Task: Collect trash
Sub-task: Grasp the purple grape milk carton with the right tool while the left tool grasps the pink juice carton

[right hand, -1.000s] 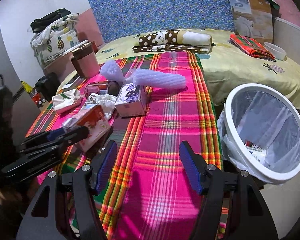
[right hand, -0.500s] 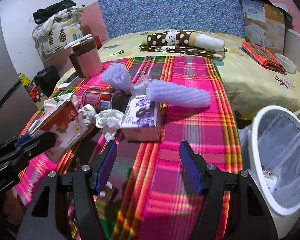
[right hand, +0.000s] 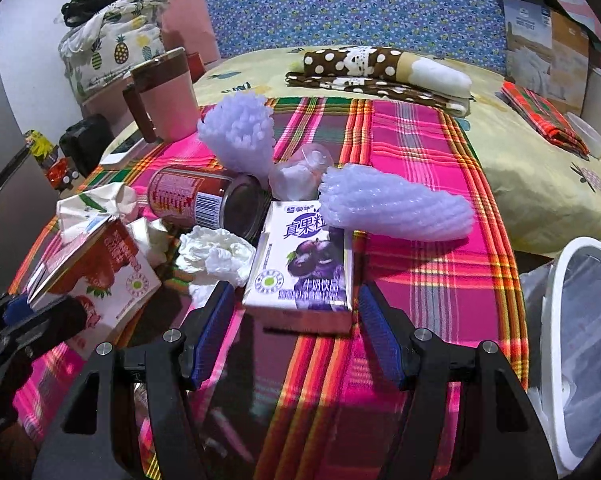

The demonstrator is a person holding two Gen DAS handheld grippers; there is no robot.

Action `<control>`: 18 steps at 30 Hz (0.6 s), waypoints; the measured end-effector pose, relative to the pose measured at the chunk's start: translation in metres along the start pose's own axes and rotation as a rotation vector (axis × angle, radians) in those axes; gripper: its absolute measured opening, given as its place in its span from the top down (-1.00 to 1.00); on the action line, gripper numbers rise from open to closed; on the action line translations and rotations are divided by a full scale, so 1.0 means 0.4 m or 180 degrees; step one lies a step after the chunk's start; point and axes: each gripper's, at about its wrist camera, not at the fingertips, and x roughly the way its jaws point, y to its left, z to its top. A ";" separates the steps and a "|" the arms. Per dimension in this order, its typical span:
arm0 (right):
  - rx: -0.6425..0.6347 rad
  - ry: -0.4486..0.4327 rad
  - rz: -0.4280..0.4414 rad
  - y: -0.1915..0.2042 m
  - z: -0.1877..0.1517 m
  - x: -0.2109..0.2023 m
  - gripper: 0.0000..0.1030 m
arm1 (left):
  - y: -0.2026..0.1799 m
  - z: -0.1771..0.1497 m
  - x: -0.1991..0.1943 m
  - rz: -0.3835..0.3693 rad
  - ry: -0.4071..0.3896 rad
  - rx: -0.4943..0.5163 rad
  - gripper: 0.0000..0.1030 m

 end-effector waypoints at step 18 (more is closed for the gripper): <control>0.0174 -0.0131 0.0250 -0.026 -0.083 -0.123 -0.10 | -0.044 -0.040 -0.008 -0.0095 0.0165 0.0066 0.26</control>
